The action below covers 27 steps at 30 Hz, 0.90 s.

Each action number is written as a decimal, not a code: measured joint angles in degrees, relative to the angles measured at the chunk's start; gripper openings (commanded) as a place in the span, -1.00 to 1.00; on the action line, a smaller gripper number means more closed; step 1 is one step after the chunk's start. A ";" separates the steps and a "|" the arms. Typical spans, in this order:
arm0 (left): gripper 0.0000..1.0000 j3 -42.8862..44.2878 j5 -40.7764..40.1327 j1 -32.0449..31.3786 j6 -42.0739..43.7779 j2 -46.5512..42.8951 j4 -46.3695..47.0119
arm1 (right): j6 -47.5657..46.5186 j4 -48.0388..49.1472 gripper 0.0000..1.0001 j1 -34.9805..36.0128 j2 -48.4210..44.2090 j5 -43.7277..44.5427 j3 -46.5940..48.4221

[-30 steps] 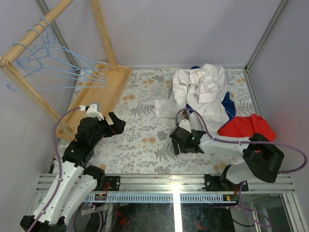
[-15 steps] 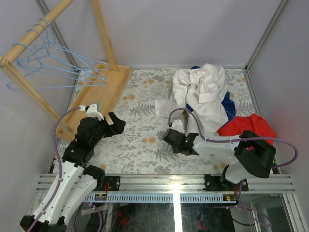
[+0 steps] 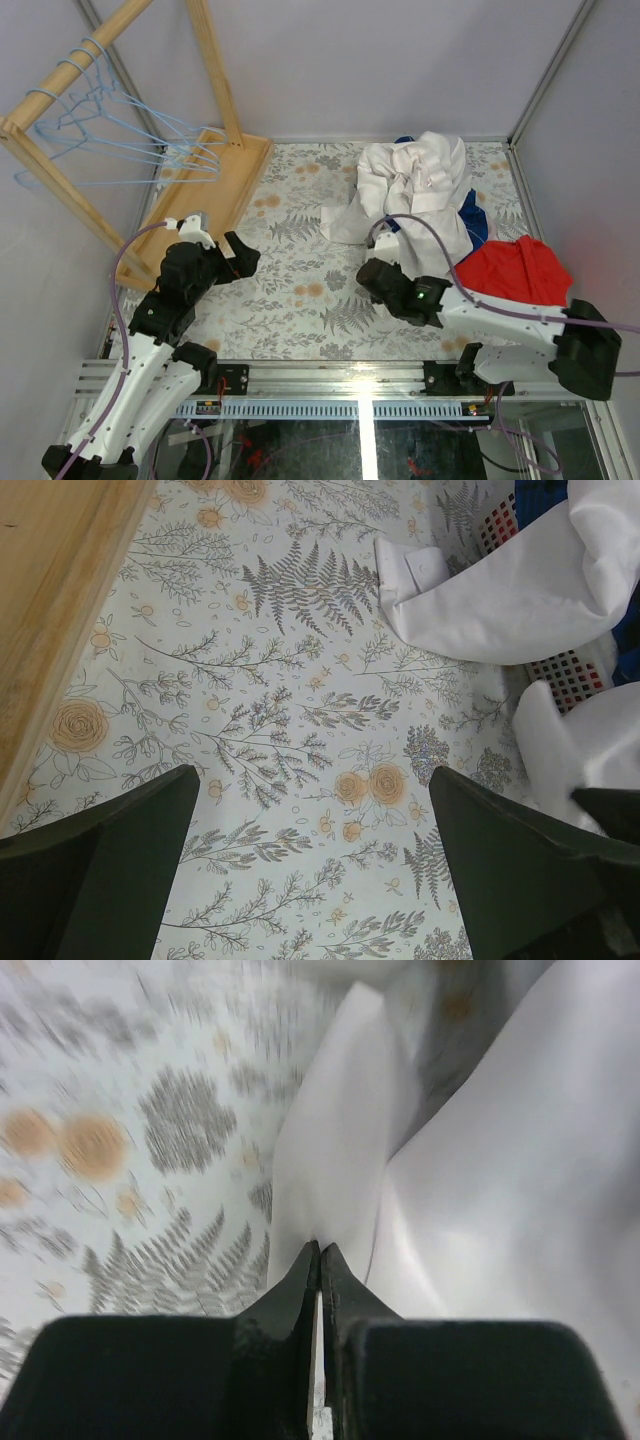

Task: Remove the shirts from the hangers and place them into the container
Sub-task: Adjust the shirt in the bin.

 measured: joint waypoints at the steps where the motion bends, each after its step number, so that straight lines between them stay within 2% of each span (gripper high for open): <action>1: 1.00 0.00 -0.02 0.00 0.00 0.00 0.00 | -1.27 -0.15 -1.00 0.02 -2.23 1.55 0.79; 5: 1.00 0.00 -0.22 0.00 0.00 0.00 -0.02 | -8.41 0.44 -1.00 0.00 -8.57 10.08 7.19; 8: 1.00 0.00 -0.24 0.00 0.00 0.00 0.00 | -16.26 3.19 -1.00 -1.95 -9.84 16.37 13.86; 12: 1.00 0.00 -0.24 0.00 0.00 0.00 -0.02 | -22.01 3.69 -1.00 -15.98 -6.12 15.52 26.27; 16: 1.00 0.00 -0.31 0.00 0.00 0.00 -0.02 | -24.24 3.74 -0.97 -30.21 2.62 12.52 38.23; 18: 1.00 0.00 -0.39 0.00 0.00 -0.02 -0.02 | -23.80 2.32 -0.79 -34.36 7.63 9.77 42.16; 19: 1.00 0.00 -0.39 0.00 0.00 -0.04 -0.04 | -23.34 1.57 -0.62 -36.04 10.67 8.02 44.02; 20: 1.00 0.00 -0.42 0.00 0.00 -0.07 -0.04 | -22.95 0.50 -0.31 -37.53 14.03 5.62 45.68; 21: 1.00 0.00 -0.48 0.00 0.00 -0.13 -0.07 | -22.73 -0.85 -0.10 -38.64 17.29 2.95 46.88; 25: 1.00 0.00 -0.72 0.00 0.00 -0.68 -0.09 | -22.25 -8.33 0.19 -39.60 27.96 -5.57 49.31; 27: 1.00 0.00 -0.72 0.00 0.00 -0.90 -0.07 | -22.16 -11.85 0.37 -39.43 29.70 -7.65 49.77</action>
